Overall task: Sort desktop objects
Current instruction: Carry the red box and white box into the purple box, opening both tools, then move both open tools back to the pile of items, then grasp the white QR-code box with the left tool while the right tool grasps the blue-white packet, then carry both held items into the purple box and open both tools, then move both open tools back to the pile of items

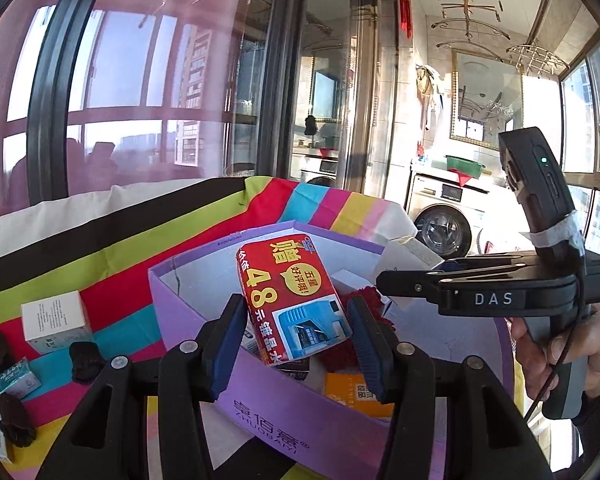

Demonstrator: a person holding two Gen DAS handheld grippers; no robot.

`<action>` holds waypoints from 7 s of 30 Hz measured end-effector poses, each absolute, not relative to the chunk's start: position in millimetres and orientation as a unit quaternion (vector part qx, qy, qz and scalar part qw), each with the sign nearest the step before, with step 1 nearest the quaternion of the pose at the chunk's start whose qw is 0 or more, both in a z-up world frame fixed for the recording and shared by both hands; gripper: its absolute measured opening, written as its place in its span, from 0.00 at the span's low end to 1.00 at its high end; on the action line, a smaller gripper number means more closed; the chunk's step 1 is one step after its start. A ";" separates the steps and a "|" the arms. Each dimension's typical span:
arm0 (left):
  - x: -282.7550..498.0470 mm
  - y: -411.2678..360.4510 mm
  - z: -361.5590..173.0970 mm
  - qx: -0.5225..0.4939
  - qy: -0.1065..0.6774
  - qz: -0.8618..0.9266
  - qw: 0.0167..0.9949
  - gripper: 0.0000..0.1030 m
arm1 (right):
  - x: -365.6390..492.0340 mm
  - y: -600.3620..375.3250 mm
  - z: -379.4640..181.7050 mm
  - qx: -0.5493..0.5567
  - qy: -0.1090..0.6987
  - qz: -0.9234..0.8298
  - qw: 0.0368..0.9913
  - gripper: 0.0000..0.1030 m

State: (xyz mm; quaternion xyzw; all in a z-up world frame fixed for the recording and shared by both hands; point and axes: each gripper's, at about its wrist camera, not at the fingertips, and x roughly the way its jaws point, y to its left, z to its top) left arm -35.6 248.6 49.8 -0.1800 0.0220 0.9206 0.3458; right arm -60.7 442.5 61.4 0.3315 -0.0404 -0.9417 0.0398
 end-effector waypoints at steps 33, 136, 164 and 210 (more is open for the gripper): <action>-52.7 207.0 56.9 -0.166 0.007 0.947 0.276 0.77 | -57.9 449.2 60.0 0.335 -0.039 -0.940 0.040 0.72; -106.9 80.8 34.5 -0.314 -0.050 0.928 0.195 0.33 | -107.1 271.3 53.4 0.367 -0.027 -0.911 0.187 0.23; -24.8 281.2 34.3 -0.231 0.074 0.868 0.433 0.34 | -63.8 452.4 44.8 0.356 -0.054 -0.933 0.027 0.23; -180.4 -26.4 94.0 -0.310 0.014 0.949 0.057 0.86 | -68.5 359.2 128.2 0.284 -0.018 -0.950 0.130 0.90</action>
